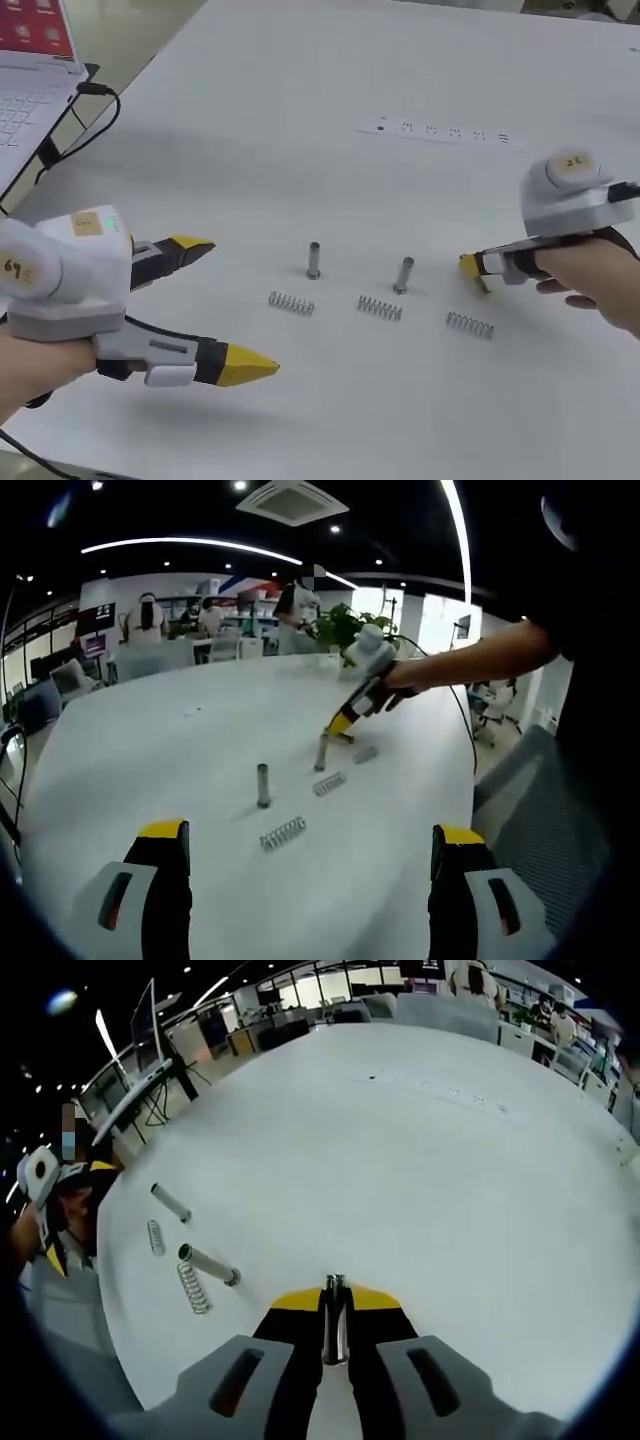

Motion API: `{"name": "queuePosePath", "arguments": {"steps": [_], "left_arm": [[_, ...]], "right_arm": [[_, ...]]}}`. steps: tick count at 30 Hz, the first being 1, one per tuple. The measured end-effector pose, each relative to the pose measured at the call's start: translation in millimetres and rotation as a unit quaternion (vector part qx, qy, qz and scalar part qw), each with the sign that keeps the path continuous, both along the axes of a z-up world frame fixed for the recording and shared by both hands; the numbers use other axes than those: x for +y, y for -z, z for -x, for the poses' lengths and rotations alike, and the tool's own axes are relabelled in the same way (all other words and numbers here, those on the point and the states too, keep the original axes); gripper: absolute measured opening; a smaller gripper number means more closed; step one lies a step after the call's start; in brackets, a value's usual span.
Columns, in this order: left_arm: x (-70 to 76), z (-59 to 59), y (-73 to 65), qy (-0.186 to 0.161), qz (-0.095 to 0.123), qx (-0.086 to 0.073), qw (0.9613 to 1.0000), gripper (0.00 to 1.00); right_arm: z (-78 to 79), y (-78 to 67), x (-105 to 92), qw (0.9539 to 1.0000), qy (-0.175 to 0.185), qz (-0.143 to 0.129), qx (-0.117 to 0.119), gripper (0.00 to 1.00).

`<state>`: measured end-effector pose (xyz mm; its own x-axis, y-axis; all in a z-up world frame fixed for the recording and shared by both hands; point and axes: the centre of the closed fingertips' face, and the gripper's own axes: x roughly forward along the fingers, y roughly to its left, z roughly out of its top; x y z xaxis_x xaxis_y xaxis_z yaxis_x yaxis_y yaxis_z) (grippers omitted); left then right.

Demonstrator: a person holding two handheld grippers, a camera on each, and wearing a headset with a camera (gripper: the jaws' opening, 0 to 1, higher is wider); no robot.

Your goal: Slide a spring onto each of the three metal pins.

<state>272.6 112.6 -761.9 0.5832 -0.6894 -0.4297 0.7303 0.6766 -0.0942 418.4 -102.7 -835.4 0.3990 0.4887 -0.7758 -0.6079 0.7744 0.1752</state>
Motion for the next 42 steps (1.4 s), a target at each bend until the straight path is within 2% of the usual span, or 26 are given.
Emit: {"name": "queuePosePath", "arguments": {"steps": [9,12,17,20,24,42], "left_arm": [[-5.5,0.0,1.7,0.003,0.002,0.001,1.0000,0.98],[-6.3,0.1,1.2,0.003,0.002,0.000,1.0000,0.98],[-5.2,0.8,1.3,0.002,0.003,0.001,1.0000,0.98],[-4.9,1.3,1.9,0.003,0.003,0.001,1.0000,0.98],[-4.7,1.7,1.7,0.002,0.005,0.001,1.0000,0.98],[-4.6,1.5,1.3,0.002,0.004,0.000,1.0000,0.98]], "right_arm": [[7.4,-8.6,-2.7,0.9992,-0.013,-0.020,-0.033,0.05],[6.7,-12.1,-3.6,0.9982,-0.016,-0.019,-0.054,0.05],[7.1,-18.8,-2.5,0.9965,-0.015,-0.029,-0.077,0.05],[9.1,-21.4,0.2,0.9957,-0.019,-0.039,-0.082,0.05],[10.6,-23.8,0.5,0.9942,-0.026,-0.038,-0.097,0.05],[8.9,-29.8,3.5,0.9903,-0.038,-0.050,-0.124,0.05]]}}
